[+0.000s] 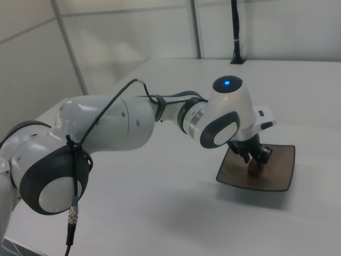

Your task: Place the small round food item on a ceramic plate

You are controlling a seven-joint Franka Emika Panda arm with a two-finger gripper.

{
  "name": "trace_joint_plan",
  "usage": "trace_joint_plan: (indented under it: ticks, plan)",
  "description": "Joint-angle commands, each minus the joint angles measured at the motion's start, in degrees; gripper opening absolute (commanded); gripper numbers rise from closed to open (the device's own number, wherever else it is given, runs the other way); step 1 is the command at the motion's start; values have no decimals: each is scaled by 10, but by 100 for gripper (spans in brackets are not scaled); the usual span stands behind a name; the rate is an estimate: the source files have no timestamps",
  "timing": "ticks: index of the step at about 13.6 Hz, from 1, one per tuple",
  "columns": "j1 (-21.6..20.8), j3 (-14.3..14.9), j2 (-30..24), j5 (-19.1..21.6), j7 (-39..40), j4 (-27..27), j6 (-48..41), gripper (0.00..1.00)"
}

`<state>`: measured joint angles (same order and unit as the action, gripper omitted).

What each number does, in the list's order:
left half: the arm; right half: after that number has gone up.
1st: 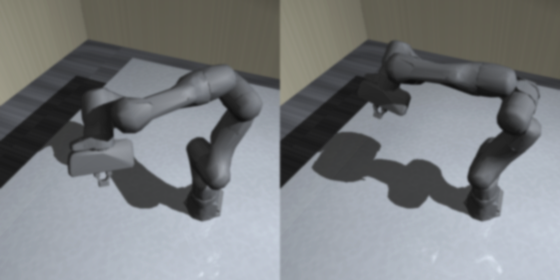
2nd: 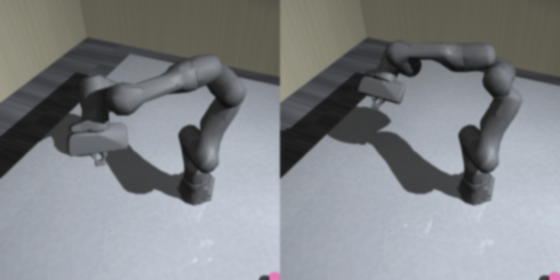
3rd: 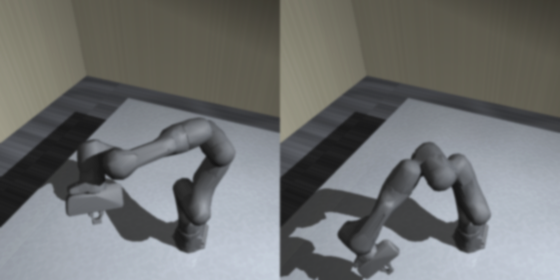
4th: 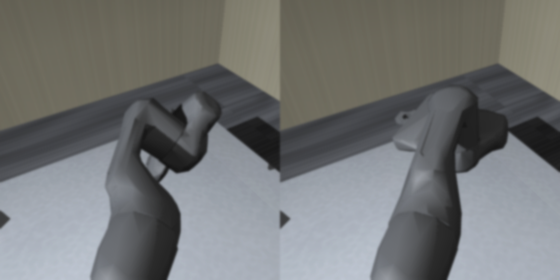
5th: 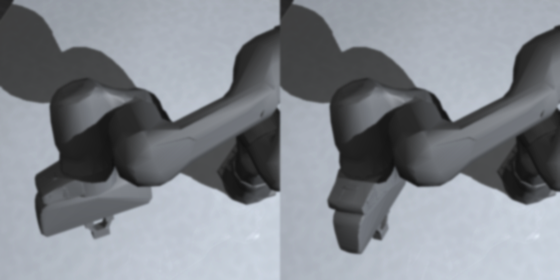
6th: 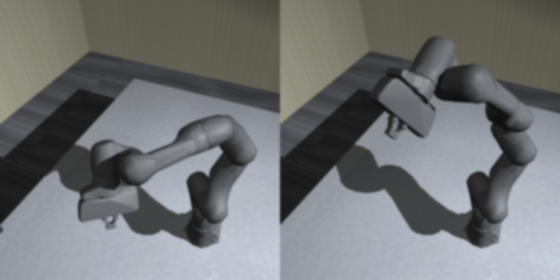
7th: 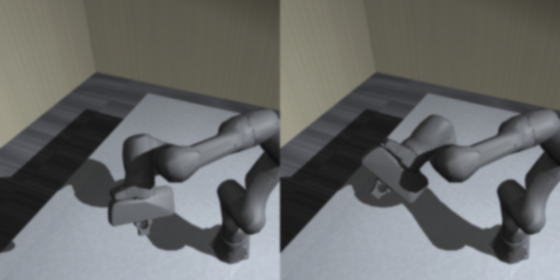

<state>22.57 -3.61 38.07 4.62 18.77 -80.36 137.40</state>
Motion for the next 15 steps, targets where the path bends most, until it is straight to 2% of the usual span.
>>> trace_joint_plan:
  ticks: [1, 5, 6, 7, 9, 12, 15]
  plan:
    - [-7, 6, -8, -11, -15, -11, 16, 88]
    - [-7, 6, -11, -10, -15, -9, 11, 93]
    - [-7, 6, -14, -10, -15, -7, 7, 99]
    - [-6, 6, -22, -10, -15, -6, 2, 100]
    - [-6, 6, -51, -11, -15, -4, -71, 100]
    - [-18, 6, -121, -8, -16, -1, -238, 100]
    - [-42, 9, -172, -6, -17, -16, -317, 100]
